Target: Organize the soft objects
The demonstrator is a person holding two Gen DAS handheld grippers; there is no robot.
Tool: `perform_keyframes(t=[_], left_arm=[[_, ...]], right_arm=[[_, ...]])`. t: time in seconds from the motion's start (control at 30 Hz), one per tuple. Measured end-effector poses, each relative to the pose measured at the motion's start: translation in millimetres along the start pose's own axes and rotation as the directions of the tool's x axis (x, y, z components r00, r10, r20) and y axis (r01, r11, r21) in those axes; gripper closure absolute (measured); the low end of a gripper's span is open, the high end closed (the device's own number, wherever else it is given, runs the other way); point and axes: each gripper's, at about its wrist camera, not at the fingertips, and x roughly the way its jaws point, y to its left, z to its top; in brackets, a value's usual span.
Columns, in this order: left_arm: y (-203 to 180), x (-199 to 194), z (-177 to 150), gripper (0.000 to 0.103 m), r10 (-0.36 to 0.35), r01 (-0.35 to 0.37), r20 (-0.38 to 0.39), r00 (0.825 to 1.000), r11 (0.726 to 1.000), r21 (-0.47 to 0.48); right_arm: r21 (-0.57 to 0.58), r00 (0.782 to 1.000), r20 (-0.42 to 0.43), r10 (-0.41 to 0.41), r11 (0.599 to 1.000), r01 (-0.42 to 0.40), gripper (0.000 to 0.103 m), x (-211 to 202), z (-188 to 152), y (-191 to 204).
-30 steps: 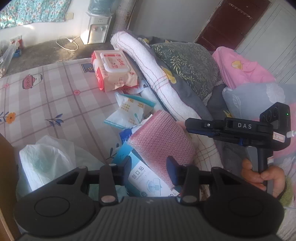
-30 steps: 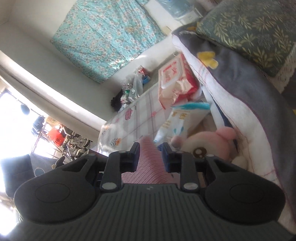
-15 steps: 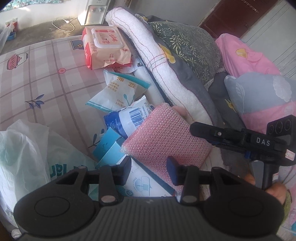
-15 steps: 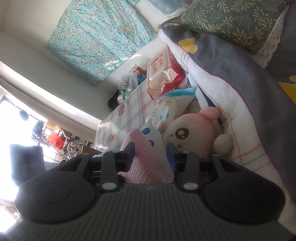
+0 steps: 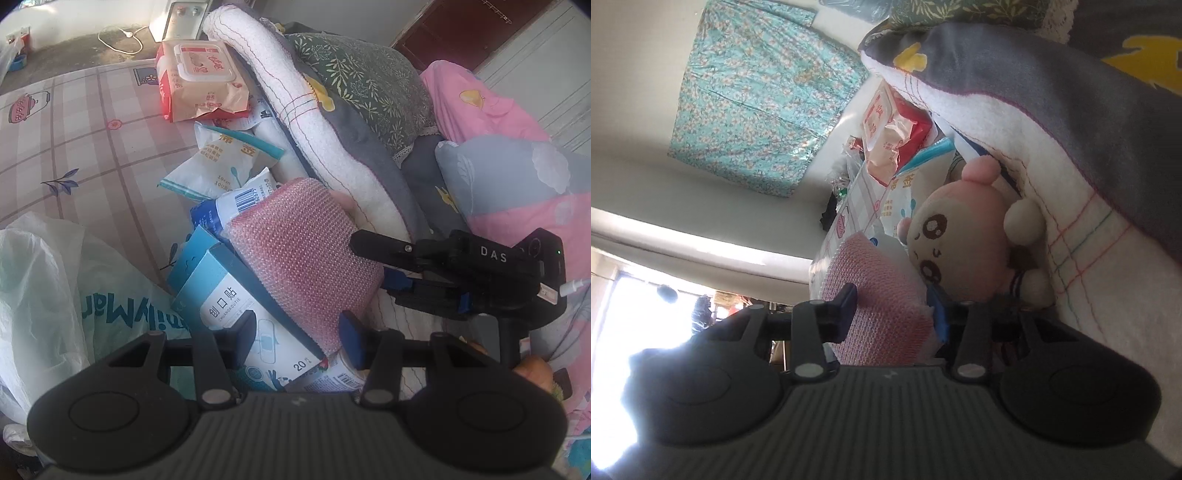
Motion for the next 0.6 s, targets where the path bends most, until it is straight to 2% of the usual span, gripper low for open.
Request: perform_keyframes(t=[0.07,0.2,0.33,0.6], left_arm=[[2.3,0.7,-0.6,0.053,-0.005,0.005,0.002,1.000,1.000,-0.012],[5.0,1.6,-0.3,0.053,0.011,-0.011,0.017,1.000,1.000,-0.018],[9.7,3.5,1.9,0.053,0.016,-0.016,0.016,1.000,0.999,-0.037],[9.5,2.9,3.8,0.053,0.021,-0.020,0.020,1.000,0.999,-0.034]], right_arm=[[0.008,1.000,-0.020,0.009,1.000,-0.009,0.062,5.7,-7.6,0.8],[-0.080,0.998,-0.054,-0.025,0.997,0.021,0.061,11.0,-19.3,16.9],[-0.171,0.997,0.006,-0.080,0.982,0.080,0.058,4.1,-19.5,31.5],[-0.283,0.987,0.103,-0.119,0.948,0.144,0.057,1.8,-7.7,45.3]])
